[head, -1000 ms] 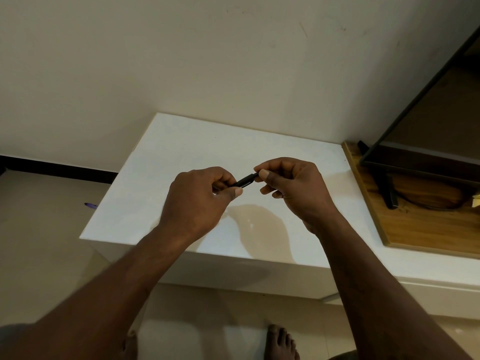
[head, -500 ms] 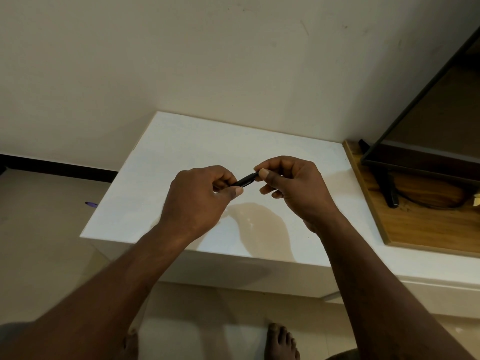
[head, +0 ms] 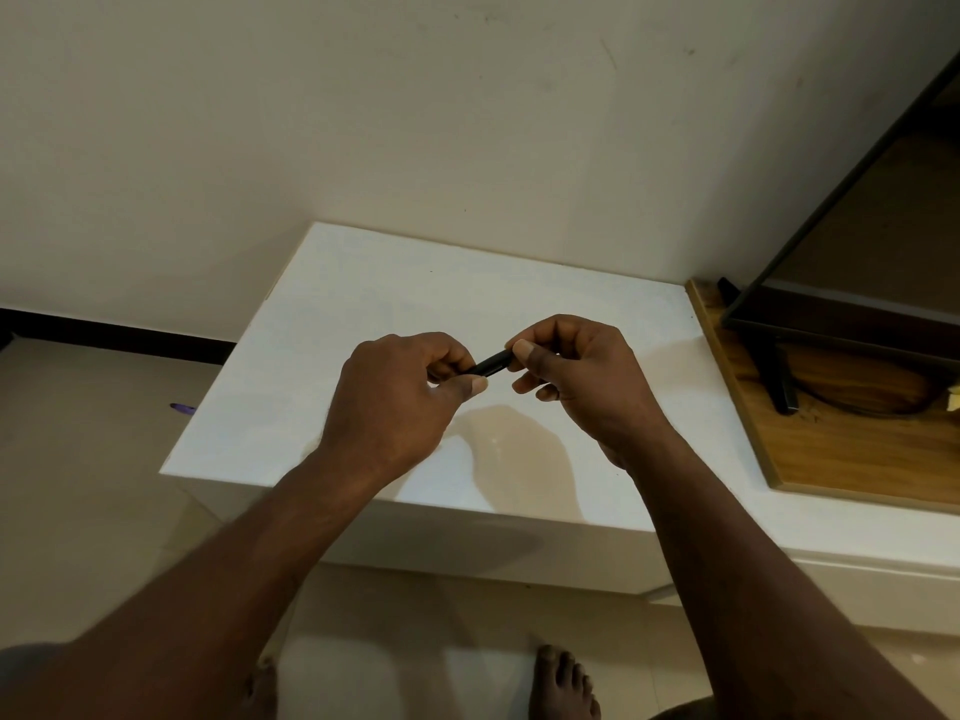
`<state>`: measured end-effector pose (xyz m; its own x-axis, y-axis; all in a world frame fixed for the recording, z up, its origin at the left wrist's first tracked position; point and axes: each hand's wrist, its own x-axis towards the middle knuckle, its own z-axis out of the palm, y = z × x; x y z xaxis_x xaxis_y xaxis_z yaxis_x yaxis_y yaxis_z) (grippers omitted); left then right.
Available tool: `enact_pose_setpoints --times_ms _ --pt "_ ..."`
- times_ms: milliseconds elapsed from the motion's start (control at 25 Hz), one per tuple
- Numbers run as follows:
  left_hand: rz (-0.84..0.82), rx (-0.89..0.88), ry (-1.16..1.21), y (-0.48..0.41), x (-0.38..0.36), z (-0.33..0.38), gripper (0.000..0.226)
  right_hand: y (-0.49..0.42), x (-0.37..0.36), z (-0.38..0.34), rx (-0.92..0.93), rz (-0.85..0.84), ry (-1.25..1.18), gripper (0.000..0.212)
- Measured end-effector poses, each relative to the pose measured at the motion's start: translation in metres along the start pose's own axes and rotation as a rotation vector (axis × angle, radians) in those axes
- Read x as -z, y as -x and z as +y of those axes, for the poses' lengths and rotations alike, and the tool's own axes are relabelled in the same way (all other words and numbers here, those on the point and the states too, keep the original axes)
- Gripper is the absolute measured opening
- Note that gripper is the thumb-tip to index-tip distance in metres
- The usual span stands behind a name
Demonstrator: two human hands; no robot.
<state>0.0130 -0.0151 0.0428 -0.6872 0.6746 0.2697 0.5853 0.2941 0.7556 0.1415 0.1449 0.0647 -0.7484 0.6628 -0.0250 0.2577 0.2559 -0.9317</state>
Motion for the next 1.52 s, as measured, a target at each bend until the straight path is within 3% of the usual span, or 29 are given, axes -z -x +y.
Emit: enact_pose_setpoints --times_ms 280,560,840,1200,1440,1520 --pt "-0.006 -0.012 0.004 0.001 -0.001 -0.001 0.012 0.001 -0.004 -0.001 -0.026 0.021 -0.006 0.022" --pt "0.022 0.031 0.031 -0.003 0.003 -0.002 0.012 0.001 0.002 -0.006 -0.002 0.041 -0.092 0.011" --pt "0.002 0.016 0.011 -0.001 0.002 0.000 0.013 0.002 -0.005 -0.005 -0.027 0.045 -0.008 0.011" --pt "-0.020 0.004 0.021 0.000 0.000 0.002 0.013 0.004 -0.016 -0.004 -0.048 0.086 0.071 0.036" --pt "0.012 0.002 0.018 0.000 0.001 0.001 0.013 0.002 -0.014 -0.007 -0.047 0.070 -0.083 0.011" --pt "0.006 0.001 0.014 0.001 0.001 0.002 0.013 0.003 -0.016 -0.006 -0.050 0.078 -0.059 0.015"
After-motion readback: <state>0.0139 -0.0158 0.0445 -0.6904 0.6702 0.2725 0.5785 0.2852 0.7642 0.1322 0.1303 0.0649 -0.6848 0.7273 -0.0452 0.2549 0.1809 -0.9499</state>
